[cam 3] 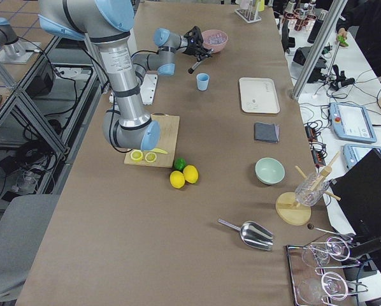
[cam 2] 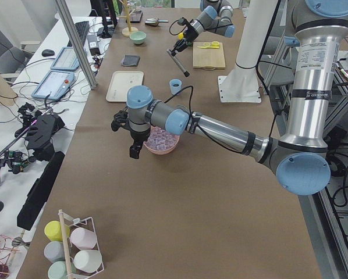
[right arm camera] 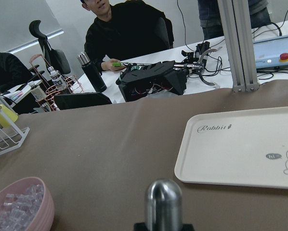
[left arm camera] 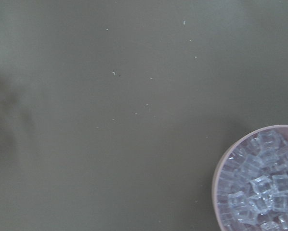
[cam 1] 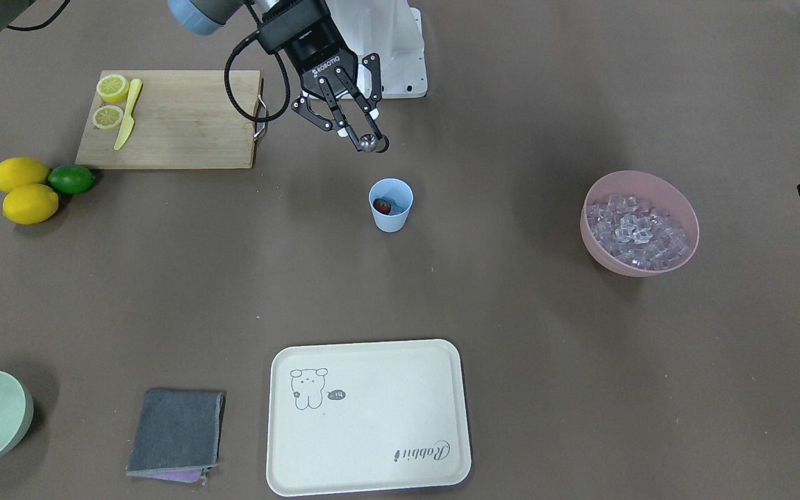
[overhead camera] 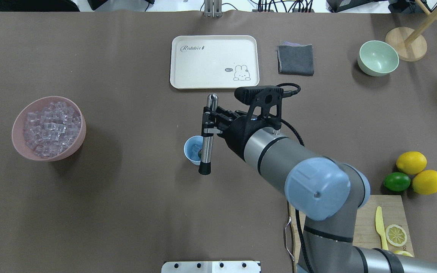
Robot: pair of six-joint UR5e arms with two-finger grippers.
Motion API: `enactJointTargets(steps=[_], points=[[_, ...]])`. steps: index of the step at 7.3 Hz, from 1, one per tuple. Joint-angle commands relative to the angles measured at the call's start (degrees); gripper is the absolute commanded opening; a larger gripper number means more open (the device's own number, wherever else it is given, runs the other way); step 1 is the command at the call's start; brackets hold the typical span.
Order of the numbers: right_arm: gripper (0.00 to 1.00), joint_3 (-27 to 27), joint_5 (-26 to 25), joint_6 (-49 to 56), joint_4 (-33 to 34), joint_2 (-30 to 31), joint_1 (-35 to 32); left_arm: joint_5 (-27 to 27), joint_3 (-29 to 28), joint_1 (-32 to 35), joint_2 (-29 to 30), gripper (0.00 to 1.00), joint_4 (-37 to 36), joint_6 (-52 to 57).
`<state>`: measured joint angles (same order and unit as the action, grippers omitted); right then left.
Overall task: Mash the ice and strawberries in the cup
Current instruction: 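Carry the muddler with the right gripper over the light-blue cup, then press the muddler down into the cup repeatedly with the right gripper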
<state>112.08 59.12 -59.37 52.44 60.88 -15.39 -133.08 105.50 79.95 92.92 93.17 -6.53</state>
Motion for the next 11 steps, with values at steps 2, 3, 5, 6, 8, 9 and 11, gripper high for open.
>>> enactJointTargets(steps=[2,3,5,6,8,9,11], points=[[0.0,-6.8,-9.3,11.5,-15.0,-1.2,1.1,-0.3,1.5,1.0,-3.0,0.96,0.4,0.3],[0.0,-11.0,-9.5,13.1,-18.0,-3.2,1.1,-0.3,1.5,1.0,-3.3,0.96,0.4,0.4],[0.0,-12.7,-9.6,14.3,-19.0,-3.6,1.3,0.2,1.4,0.9,-3.3,0.97,0.4,0.3],[0.0,-13.1,-9.5,14.9,-19.0,-3.7,1.2,0.2,1.3,0.9,-3.1,0.96,0.3,0.3],[0.0,-15.0,-8.5,16.0,-19.1,-4.0,1.2,0.2,0.7,0.8,-2.4,0.97,0.3,0.3],[0.0,-15.1,-7.8,16.0,-19.1,-4.0,1.2,0.2,0.8,0.8,-2.5,0.96,0.3,0.3],[0.0,-16.1,-7.3,16.0,-19.1,-4.1,1.3,0.2,0.7,0.8,-2.4,0.96,0.3,0.3]])
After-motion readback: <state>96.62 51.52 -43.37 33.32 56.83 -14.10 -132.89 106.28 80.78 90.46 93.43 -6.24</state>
